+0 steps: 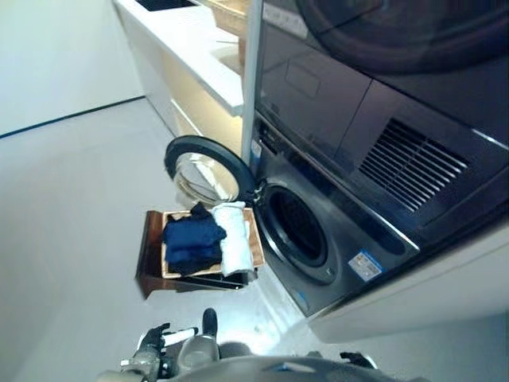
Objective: Pick up the clothes and place them into the washing machine
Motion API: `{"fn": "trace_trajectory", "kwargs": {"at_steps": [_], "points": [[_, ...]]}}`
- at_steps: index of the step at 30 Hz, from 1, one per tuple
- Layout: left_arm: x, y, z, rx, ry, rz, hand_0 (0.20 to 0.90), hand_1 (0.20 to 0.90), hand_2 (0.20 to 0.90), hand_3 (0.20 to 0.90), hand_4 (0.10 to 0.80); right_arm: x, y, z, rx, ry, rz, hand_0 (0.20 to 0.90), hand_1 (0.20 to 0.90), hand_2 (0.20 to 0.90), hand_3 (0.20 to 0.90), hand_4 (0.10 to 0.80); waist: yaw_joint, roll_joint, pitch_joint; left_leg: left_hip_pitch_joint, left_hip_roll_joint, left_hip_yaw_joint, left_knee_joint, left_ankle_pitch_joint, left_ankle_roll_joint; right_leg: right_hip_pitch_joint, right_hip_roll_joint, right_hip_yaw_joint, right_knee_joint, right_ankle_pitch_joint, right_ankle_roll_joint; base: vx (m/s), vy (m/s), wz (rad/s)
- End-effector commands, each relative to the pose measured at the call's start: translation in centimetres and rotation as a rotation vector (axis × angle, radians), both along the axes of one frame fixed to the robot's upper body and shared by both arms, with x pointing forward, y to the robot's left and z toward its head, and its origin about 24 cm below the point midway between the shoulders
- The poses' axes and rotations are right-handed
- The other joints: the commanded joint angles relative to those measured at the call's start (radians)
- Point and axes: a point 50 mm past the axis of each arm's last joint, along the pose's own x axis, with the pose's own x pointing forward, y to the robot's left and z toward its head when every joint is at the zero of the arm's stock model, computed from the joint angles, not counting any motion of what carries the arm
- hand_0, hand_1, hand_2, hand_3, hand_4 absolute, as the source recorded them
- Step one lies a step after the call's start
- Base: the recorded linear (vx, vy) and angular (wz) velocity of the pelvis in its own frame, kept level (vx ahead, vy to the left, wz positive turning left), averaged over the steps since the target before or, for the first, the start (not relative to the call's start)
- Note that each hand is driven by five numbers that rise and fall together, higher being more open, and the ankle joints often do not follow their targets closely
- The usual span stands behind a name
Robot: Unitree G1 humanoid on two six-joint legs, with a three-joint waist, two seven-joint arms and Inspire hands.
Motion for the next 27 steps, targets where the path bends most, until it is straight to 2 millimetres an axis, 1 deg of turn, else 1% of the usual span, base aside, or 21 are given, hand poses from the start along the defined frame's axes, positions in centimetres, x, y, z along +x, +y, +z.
{"fn": "trace_trajectory", "kwargs": {"at_steps": [1,2,3,5,6,9,10,11,12,13,14,15,16,17,18,19,21,22,23,24,27], "points": [[-0.8,0.3,0.0,0.023,0.042,-0.049,0.900,0.900,0.900,0.900,0.800,2.9,0.9,0.2,0.032,-0.100,0.006,0.900,0.900,0.900,0.900,0.800,0.030,-0.039,-0.018,-0.013,-0.050,0.023,0.008,-0.037,0.014,0.100,-0.124,0.005,0.115,-0.048,0.131,0.139,0.078,-0.31],[-0.8,0.3,0.0,0.023,0.042,-0.049,0.900,0.900,0.900,0.900,0.800,2.9,1.0,0.2,0.032,-0.100,0.006,0.900,0.900,0.900,0.900,0.800,0.030,-0.039,-0.017,-0.012,-0.051,0.024,0.008,-0.037,0.014,0.101,-0.125,0.005,0.114,-0.048,0.131,0.247,0.140,-0.21],[-0.6,0.2,0.0,0.022,0.037,-0.064,0.900,0.900,0.900,0.900,0.800,3.1,1.3,0.2,0.044,-0.111,0.017,0.900,0.900,0.900,0.900,0.800,0.030,-0.048,-0.023,0.002,-0.062,0.029,0.008,-0.052,0.021,0.106,-0.138,0.006,0.112,-0.014,0.145,0.159,0.103,-0.04],[-0.6,0.2,0.0,0.022,0.038,-0.081,0.900,0.900,0.900,0.900,0.800,3.2,1.7,0.1,0.056,-0.111,0.022,0.900,0.900,0.900,0.900,0.800,0.031,-0.058,-0.025,0.012,-0.076,0.035,0.013,-0.070,0.031,0.107,-0.147,0.008,0.123,0.021,0.157,0.147,0.102,0.06],[-0.6,0.2,0.0,0.022,0.038,-0.081,0.900,0.900,0.900,0.900,0.800,3.2,1.7,0.1,0.056,-0.111,0.022,0.900,0.900,0.900,0.900,0.800,0.031,-0.058,-0.025,0.012,-0.076,0.035,0.013,-0.070,0.031,0.108,-0.148,0.008,0.123,0.022,0.157,0.135,0.106,0.07],[-1.0,0.4,-0.1,0.021,0.058,-0.102,0.900,0.900,0.900,0.900,0.800,2.7,1.7,0.0,0.069,-0.101,-0.002,0.900,0.900,0.900,0.900,0.800,0.035,-0.072,-0.026,0.043,-0.120,0.032,0.022,-0.115,0.067,0.077,-0.161,0.027,0.277,0.149,0.190,0.148,0.144,0.07],[-1.0,0.6,0.0,0.025,0.058,-0.102,0.900,0.900,0.900,0.900,0.800,2.7,1.7,0.0,0.069,-0.100,-0.006,0.900,0.900,0.900,0.900,0.800,0.035,-0.060,-0.026,0.054,-0.121,0.021,0.019,-0.124,0.074,0.033,-0.147,0.037,0.365,0.175,0.190,0.085,0.102,0.04],[-1.0,0.6,0.0,0.025,0.058,-0.102,0.900,0.900,0.900,0.900,0.800,2.7,1.7,0.0,0.069,-0.100,-0.006,0.900,0.900,0.900,0.900,0.800,0.035,-0.060,-0.027,0.054,-0.120,0.021,0.019,-0.124,0.074,0.032,-0.147,0.037,0.365,0.176,0.190,0.112,0.138,0.10],[-0.6,1.0,0.2,0.035,0.050,-0.098,0.900,0.900,0.900,0.900,0.800,3.5,1.6,0.2,0.067,-0.124,-0.001,0.900,0.900,0.900,0.900,0.800,0.007,-0.028,0.005,0.091,-0.112,-0.011,0.008,-0.129,0.082,-0.058,-0.094,0.065,0.494,0.159,0.182,0.111,0.126,0.07],[-0.5,1.2,0.2,0.043,0.048,-0.098,0.900,0.900,0.900,0.900,0.800,3.7,1.5,0.2,0.061,-0.134,0.005,0.900,0.900,0.900,0.900,0.800,-0.001,-0.009,0.019,0.111,-0.102,-0.017,0.001,-0.128,0.079,-0.110,-0.092,0.049,0.507,0.123,0.171,0.109,0.125,0.15],[-0.5,1.2,0.2,0.043,0.048,-0.098,0.900,0.900,0.900,0.900,0.800,3.7,1.5,0.2,0.061,-0.134,0.005,0.900,0.900,0.900,0.900,0.800,0.000,-0.007,0.016,0.109,-0.099,-0.016,0.000,-0.127,0.078,-0.112,-0.090,0.050,0.505,0.125,0.170,0.170,0.013,0.17],[-0.5,1.5,0.3,0.061,0.046,-0.106,0.900,0.900,0.900,0.900,0.800,3.6,1.5,0.2,0.060,-0.133,0.006,0.900,0.900,0.900,0.900,0.800,-0.017,0.027,0.029,0.150,-0.076,-0.031,-0.001,-0.134,0.057,-0.164,-0.120,0.001,0.381,0.026,0.133,0.197,-0.049,0.11],[-0.3,1.5,0.4,0.066,0.040,-0.107,0.900,0.900,0.900,0.900,0.800,3.6,1.6,0.2,0.063,-0.136,0.007,0.900,0.900,0.900,0.900,0.800,-0.026,0.033,0.029,0.158,-0.069,-0.033,-0.001,-0.134,0.047,-0.196,-0.131,-0.003,0.318,0.042,0.129,0.203,-0.048,0.04],[-0.3,1.5,0.4,0.066,0.040,-0.107,0.900,0.900,0.900,0.900,0.800,3.6,1.6,0.2,0.063,-0.136,0.007,0.900,0.900,0.900,0.900,0.800,-0.030,0.034,0.032,0.162,-0.069,-0.037,-0.001,-0.136,0.047,-0.190,-0.132,-0.007,0.315,0.040,0.129,0.137,-0.081,0.08],[0.0,1.5,0.4,0.069,0.029,-0.109,0.900,0.900,0.900,0.900,0.800,3.5,1.7,0.2,0.066,-0.132,0.012,0.900,0.900,0.900,0.900,0.800,-0.037,0.028,0.039,0.182,-0.066,-0.040,-0.001,-0.147,0.035,-0.197,-0.150,-0.020,0.224,0.073,0.138,0.127,-0.065,0.22],[0.3,1.4,0.4,0.068,0.022,-0.120,0.900,0.900,0.900,0.900,0.800,3.5,1.7,0.2,0.066,-0.130,0.019,0.900,0.900,0.900,0.900,0.800,-0.052,0.029,0.047,0.196,-0.065,-0.049,-0.001,-0.152,0.034,-0.213,-0.147,0.014,0.215,0.085,0.142,0.157,-0.093,0.32],[0.6,1.4,0.5,0.070,0.007,-0.112,0.900,0.900,0.900,0.900,0.800,3.5,1.7,0.2,0.061,-0.130,0.027,0.900,0.900,0.900,0.900,0.800,-0.046,0.017,0.057,0.214,-0.067,-0.050,0.008,-0.165,0.032,-0.185,-0.150,0.009,0.211,0.076,0.143,0.087,-0.087,0.39],[0.7,0.7,0.3,0.062,0.004,-0.133,0.900,0.900,0.900,0.900,0.800,3.2,1.5,0.1,0.045,-0.106,0.067,0.900,0.900,0.900,0.900,0.800,-0.040,0.002,0.040,0.226,-0.062,-0.049,-0.001,-0.160,0.021,-0.139,-0.139,0.003,0.154,0.081,0.139,0.057,-0.103,0.39],[0.7,0.7,0.3,0.062,0.004,-0.133,0.900,0.900,0.900,0.900,0.800,3.2,1.5,0.1,0.045,-0.106,0.067,0.900,0.900,0.900,0.900,0.800,-0.041,0.002,0.040,0.226,-0.062,-0.049,-0.001,-0.160,0.021,-0.139,-0.139,0.003,0.154,0.081,0.139,0.120,-0.175,0.43],[0.9,-0.3,0.2,0.037,-0.005,-0.168,0.900,0.900,0.900,0.900,0.800,3.1,1.2,0.2,0.040,-0.103,0.073,0.900,0.900,0.900,0.900,0.800,-0.037,-0.002,0.017,0.217,-0.057,-0.065,-0.001,-0.159,0.011,-0.105,-0.130,-0.020,0.130,0.078,0.136,0.080,-0.093,0.34],[1.1,-0.8,0.1,0.030,0.002,-0.233,0.900,0.900,0.900,0.900,0.800,4.0,0.8,0.5,0.026,-0.131,0.091,0.900,0.900,0.900,0.900,0.800,-0.042,0.002,0.005,0.203,-0.053,-0.085,-0.001,-0.149,-0.001,-0.087,-0.124,-0.045,0.124,0.073,0.129,0.045,-0.077,0.35]]}}
